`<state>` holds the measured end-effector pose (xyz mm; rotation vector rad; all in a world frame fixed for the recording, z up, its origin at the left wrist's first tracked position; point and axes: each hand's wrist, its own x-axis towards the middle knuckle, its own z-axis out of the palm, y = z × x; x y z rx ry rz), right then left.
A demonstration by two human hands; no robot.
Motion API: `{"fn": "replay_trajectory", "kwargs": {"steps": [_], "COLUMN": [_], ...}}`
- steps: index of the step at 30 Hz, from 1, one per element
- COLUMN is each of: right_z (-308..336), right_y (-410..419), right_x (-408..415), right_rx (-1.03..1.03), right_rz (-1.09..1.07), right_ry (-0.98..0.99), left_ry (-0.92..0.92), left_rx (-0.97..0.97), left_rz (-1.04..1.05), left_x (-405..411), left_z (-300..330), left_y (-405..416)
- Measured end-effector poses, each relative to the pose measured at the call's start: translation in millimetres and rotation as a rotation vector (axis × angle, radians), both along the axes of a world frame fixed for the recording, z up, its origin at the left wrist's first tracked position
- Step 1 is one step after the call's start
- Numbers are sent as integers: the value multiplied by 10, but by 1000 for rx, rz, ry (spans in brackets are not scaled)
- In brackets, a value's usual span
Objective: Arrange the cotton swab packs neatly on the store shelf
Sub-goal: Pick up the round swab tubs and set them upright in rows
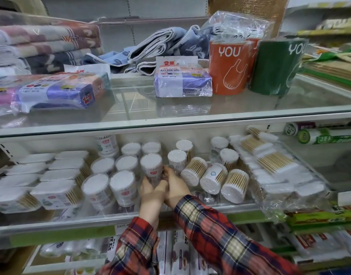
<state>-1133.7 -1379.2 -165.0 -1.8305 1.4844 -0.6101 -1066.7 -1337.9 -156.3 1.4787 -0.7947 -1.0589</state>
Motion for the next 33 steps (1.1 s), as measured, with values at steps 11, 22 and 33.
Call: {"fn": "replay_trajectory", "kwargs": {"steps": [11, 22, 33], "right_z": [30, 44, 249], "right_y": [39, 83, 148], "right_x": [-53, -58, -217], "right_rx": [-127, -132, 34], "right_rz": [77, 71, 84], "right_ry": [107, 126, -67], "left_ry": [-39, -22, -10], "left_rx": [12, -4, -47], "left_rz": [74, 101, 55], "left_x": [46, 50, -55], "left_z": [-295, -356, 69], "left_y": [-162, -184, 150]}}
